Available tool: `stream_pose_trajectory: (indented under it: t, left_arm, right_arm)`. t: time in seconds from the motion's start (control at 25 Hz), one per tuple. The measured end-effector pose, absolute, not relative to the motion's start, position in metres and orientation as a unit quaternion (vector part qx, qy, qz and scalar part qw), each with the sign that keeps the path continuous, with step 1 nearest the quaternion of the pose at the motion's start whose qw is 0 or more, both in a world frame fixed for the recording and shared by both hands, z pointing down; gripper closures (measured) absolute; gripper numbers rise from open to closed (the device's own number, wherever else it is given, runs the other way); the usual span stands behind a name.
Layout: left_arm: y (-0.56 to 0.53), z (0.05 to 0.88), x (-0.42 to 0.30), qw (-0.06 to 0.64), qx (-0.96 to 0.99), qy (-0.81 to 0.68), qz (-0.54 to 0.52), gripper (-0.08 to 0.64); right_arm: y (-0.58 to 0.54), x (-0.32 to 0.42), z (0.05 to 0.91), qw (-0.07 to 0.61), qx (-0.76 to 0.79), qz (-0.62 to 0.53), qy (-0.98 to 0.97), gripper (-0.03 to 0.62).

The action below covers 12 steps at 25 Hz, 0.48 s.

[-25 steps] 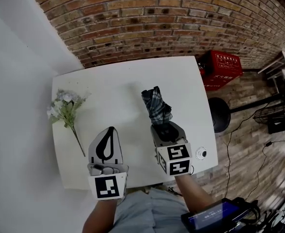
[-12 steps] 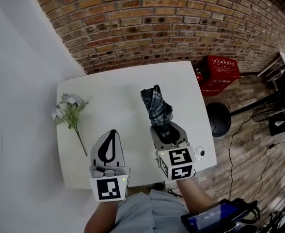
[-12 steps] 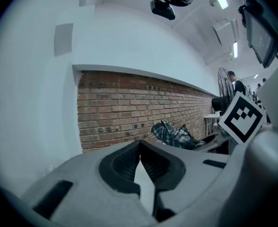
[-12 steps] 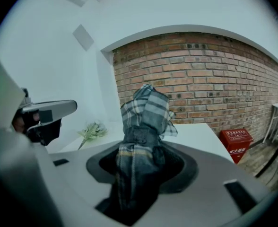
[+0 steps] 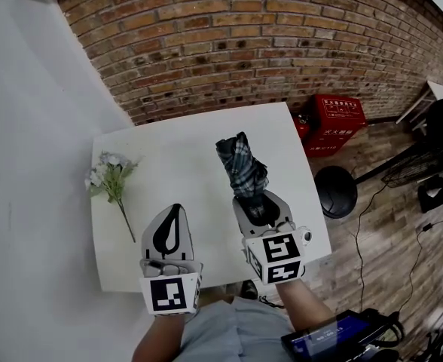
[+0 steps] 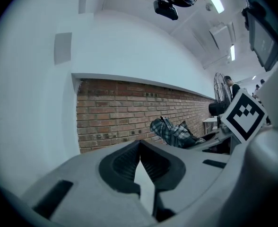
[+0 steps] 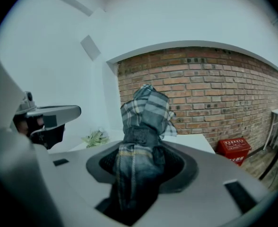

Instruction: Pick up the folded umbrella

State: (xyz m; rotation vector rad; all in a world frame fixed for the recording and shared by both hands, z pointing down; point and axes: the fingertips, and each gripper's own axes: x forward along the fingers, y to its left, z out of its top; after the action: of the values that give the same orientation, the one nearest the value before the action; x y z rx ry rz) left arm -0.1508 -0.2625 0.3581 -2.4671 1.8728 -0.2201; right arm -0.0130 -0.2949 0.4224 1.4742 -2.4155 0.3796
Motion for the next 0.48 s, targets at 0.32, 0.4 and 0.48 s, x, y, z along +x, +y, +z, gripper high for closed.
stream_pose_trajectory:
  t: [0.32,0.4,0.48]
  left_arm:
    - [-0.244,0.335,-0.136,0.037,-0.794,0.604,-0.056,0.552]
    - [-0.238,0.33,-0.132,0.042,-0.795,0.603,-0.053,0.552]
    - [-0.232,0.326,-0.127,0.047,-0.795,0.603,-0.05,0.553]
  right_arm:
    - [-0.275,0.003,0.39,0.12,0.514,0.106,-0.843,0.4]
    - [-0.27,0.007,0.382,0.114,0.515,0.099,-0.844,0.4]
    - [-0.265,0.011,0.374,0.107,0.516,0.092,-0.845,0.4]
